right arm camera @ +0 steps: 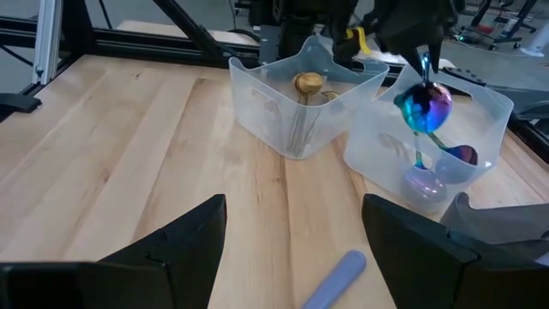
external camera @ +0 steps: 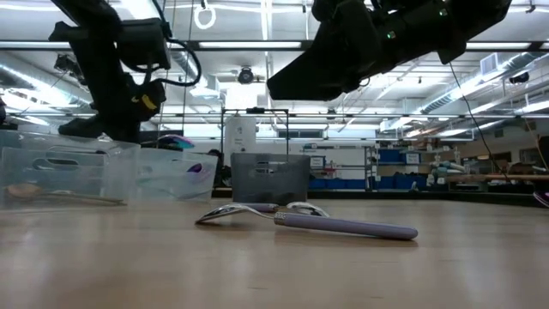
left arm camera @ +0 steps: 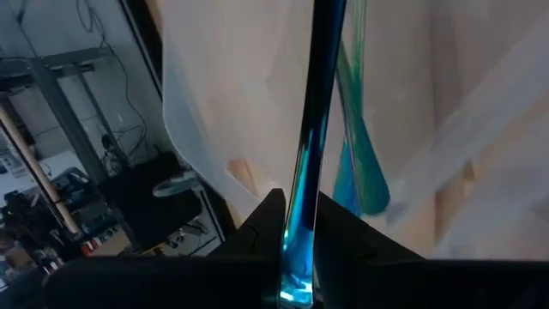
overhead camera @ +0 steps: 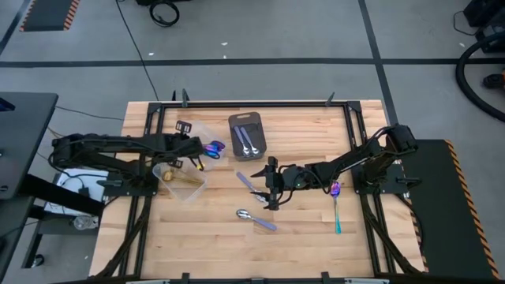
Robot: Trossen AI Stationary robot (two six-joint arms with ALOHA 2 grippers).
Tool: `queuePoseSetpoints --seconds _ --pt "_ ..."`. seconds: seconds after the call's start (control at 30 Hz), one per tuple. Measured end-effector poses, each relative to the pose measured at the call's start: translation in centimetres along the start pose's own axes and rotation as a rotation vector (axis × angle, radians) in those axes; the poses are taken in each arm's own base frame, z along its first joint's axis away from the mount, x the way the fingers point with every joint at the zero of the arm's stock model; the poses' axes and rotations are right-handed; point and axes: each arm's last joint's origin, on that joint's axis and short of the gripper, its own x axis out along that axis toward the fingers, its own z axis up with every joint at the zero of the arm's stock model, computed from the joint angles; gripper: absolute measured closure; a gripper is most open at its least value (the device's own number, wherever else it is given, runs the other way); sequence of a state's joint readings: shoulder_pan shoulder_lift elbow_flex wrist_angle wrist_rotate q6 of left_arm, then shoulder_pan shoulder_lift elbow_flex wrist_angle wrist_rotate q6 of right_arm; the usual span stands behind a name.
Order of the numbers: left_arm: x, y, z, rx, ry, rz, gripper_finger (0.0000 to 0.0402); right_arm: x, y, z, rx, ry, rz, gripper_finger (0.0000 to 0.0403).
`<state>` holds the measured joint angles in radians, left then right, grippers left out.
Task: Sort silverware by color (type)
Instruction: Put the blue spoon into the top transparent bin
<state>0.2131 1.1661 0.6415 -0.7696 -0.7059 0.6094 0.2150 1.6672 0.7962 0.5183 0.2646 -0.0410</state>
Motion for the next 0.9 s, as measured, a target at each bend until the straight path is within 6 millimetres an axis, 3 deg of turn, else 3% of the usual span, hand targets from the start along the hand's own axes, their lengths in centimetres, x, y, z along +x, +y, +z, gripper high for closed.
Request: queuePoseSetpoints --seconds 0.3,0.5,0.73,0.9 --pt "2.6 -1.2 1.5 -0.082 0.105 -0.072 0.0356 0.0 0.0 0.0 -0.003 -0.003 0.001 0.0121" --pt "2.7 -1.5 1.9 -0.127 0.113 -0.063 0.0352 0.0 0.0 0.0 -0.004 -0.003 0.002 0.0121" --pt "2.0 -1.4 2.5 -0.187 0.074 -0.040 0.0289 0.0 0.0 0.0 -0.004 -0.003 0.004 0.0121" --pt "0.3 0.0 3.9 -0.234 0.015 -0.017 0.0242 0.0 0.0 0.0 -0.004 -0.001 0.005 0.0121"
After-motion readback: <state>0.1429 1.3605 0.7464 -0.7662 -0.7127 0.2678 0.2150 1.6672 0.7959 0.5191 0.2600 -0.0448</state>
